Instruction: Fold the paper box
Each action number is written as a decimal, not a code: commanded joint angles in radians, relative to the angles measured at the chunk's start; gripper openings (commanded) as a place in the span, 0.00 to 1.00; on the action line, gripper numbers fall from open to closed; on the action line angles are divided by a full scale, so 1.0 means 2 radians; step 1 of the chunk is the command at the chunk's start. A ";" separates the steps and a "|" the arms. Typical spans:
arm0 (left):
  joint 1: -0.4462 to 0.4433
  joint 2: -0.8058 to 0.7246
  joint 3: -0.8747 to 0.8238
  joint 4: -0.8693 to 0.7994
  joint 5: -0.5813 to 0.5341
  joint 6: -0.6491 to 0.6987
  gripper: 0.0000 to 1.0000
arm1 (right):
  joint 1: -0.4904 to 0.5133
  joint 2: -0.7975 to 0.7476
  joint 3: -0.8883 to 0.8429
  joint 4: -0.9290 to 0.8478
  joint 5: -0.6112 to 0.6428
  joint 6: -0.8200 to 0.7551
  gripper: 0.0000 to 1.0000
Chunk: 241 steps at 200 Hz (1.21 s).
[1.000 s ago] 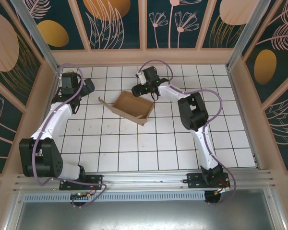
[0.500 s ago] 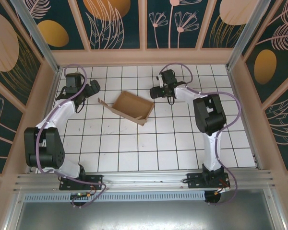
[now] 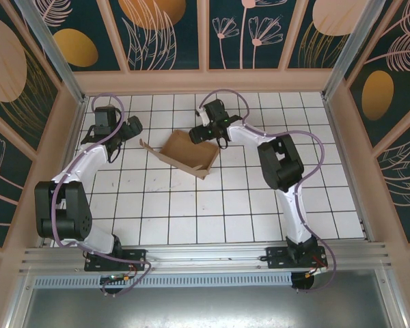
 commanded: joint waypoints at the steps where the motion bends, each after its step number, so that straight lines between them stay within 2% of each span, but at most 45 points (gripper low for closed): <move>1: 0.003 -0.004 -0.004 -0.001 -0.025 0.011 0.99 | -0.008 0.015 0.016 -0.042 0.008 -0.009 0.84; 23: 0.003 -0.001 -0.004 0.001 -0.025 0.016 0.99 | -0.010 -0.002 -0.008 -0.033 0.033 0.023 0.83; 55: 0.003 0.002 -0.005 0.008 -0.022 0.015 0.99 | -0.058 -0.050 -0.075 0.000 0.054 0.075 0.82; 101: 0.003 0.014 -0.002 0.013 -0.013 0.013 0.99 | -0.098 -0.153 -0.214 0.046 0.081 0.114 0.81; 127: 0.003 0.026 0.000 0.022 0.004 0.008 0.99 | -0.100 -0.219 -0.288 0.066 0.070 0.098 0.81; 136: 0.003 0.029 0.001 0.028 0.011 0.007 0.99 | -0.100 -0.245 -0.315 0.082 0.046 0.095 0.81; 164: 0.002 0.034 -0.001 0.043 0.029 0.002 0.99 | -0.118 -0.307 -0.371 0.116 0.032 0.119 0.81; 183: 0.002 0.036 -0.004 0.047 0.032 0.002 0.99 | -0.140 -0.313 -0.389 0.111 0.042 0.137 0.77; 203: 0.002 0.037 -0.007 0.050 0.036 0.002 0.99 | -0.152 -0.309 -0.408 0.109 0.028 0.141 0.66; 241: 0.002 0.034 -0.011 0.053 0.036 0.002 0.99 | -0.130 -0.298 -0.422 0.102 0.023 0.106 0.54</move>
